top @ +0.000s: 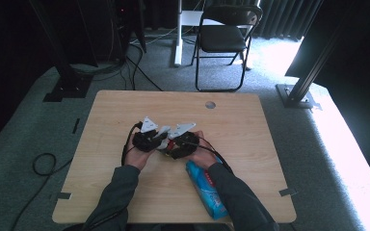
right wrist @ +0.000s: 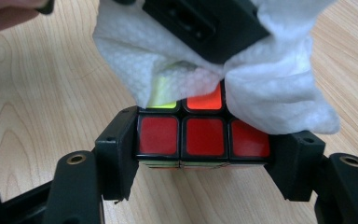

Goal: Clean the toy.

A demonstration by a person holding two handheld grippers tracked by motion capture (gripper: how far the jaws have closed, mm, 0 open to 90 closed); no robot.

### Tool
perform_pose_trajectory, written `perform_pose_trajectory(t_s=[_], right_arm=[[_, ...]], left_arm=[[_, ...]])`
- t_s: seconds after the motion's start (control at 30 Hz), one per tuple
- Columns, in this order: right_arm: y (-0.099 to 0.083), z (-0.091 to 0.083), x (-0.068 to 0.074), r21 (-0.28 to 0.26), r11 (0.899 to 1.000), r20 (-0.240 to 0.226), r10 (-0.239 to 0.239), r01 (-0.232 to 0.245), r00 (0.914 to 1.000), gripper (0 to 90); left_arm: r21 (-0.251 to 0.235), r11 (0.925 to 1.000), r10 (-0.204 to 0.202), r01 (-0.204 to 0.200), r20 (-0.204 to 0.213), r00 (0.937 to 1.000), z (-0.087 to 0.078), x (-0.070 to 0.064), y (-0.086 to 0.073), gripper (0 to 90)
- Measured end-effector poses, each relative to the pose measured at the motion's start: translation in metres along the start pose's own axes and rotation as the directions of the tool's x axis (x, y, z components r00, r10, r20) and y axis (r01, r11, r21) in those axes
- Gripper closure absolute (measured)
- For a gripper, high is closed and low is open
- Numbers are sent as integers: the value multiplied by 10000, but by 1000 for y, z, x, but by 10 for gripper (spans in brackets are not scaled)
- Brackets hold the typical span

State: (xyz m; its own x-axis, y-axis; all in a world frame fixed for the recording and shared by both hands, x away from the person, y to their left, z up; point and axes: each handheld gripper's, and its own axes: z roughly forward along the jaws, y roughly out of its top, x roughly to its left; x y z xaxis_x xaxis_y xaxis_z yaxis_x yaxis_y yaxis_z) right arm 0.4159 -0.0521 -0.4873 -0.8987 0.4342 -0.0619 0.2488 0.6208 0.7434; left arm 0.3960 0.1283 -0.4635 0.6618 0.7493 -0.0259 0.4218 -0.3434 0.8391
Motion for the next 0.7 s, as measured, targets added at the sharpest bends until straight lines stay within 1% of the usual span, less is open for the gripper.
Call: perform_pose_trajectory(t_s=[0.27, 0.37, 0.47, 0.7], right_arm=[[0, 0, 0, -15, 10000, 16, 61, -61, 10000, 344], [0, 0, 0, -34, 9999, 24, 102, -102, 9999, 344], [0, -1, -1, -72, 9998, 23, 161, -161, 9999, 344], [0, -1, -1, -98, 9998, 59, 183, -182, 9998, 344]], left_arm=[[14, 10000, -14, 14, 103, 9999, 2, -2, -2, 828], [33, 10000, 74, -75, 165, 9998, 2, -4, -2, 828], [76, 9998, 191, -193, 265, 9995, 3, -8, -2, 828], [97, 9996, 259, -265, 592, 9979, 4, -14, -3, 828]])
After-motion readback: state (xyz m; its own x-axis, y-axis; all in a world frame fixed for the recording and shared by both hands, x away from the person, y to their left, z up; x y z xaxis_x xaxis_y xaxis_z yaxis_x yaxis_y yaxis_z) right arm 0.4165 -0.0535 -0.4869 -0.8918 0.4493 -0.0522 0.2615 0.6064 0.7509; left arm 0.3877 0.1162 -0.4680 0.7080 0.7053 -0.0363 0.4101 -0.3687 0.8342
